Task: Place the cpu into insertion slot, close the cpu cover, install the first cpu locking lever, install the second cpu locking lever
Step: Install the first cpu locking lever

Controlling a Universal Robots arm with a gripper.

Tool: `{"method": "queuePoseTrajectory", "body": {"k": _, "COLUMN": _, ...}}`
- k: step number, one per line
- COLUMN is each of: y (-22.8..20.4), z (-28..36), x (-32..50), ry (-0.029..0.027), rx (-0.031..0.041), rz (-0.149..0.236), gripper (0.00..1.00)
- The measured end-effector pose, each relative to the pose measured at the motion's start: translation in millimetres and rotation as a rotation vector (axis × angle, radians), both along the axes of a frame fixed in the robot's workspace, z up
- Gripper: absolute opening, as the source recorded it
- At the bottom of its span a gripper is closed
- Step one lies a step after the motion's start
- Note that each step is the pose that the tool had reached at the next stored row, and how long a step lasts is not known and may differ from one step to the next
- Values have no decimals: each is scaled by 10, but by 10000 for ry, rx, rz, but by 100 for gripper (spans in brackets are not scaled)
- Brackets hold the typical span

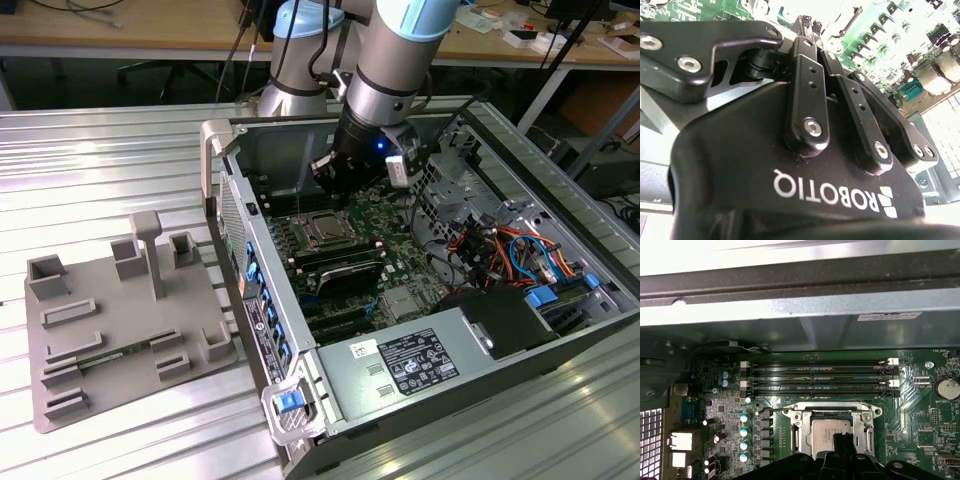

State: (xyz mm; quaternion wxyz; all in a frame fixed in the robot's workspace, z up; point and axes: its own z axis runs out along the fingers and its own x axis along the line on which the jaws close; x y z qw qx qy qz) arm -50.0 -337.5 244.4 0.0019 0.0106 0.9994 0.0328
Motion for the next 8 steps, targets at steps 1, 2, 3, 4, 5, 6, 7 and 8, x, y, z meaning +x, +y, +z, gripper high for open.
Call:
{"method": "queuePoseTrajectory", "body": {"k": 1, "y": 0, "z": 2, "x": 0, "ry": 1, "rx": -2, "rz": 0, "gripper": 11}}
{"method": "queuePoseTrajectory", "body": {"k": 2, "y": 0, "z": 3, "x": 0, "ry": 1, "rx": -1, "rz": 0, "gripper": 11}}
{"method": "queuePoseTrajectory", "body": {"k": 3, "y": 0, "z": 3, "x": 0, "ry": 0, "rx": -1, "rz": 2, "gripper": 11}}
{"method": "queuePoseTrajectory", "body": {"k": 4, "y": 0, "z": 3, "x": -4, "ry": 1, "rx": -2, "rz": 1, "gripper": 11}}
{"method": "queuePoseTrajectory", "body": {"k": 5, "y": 0, "z": 4, "x": -10, "ry": 2, "rx": -3, "rz": 0, "gripper": 11}}
{"method": "queuePoseTrajectory", "body": {"k": 6, "y": 0, "z": 3, "x": -21, "ry": 1, "rx": -3, "rz": 0, "gripper": 11}}
{"method": "queuePoseTrajectory", "body": {"k": 7, "y": -1, "z": 3, "x": -34, "ry": 1, "rx": -2, "rz": 0, "gripper": 11}}
{"method": "queuePoseTrajectory", "body": {"k": 8, "y": 0, "z": 3, "x": -45, "ry": 1, "rx": -1, "rz": 0, "gripper": 11}}
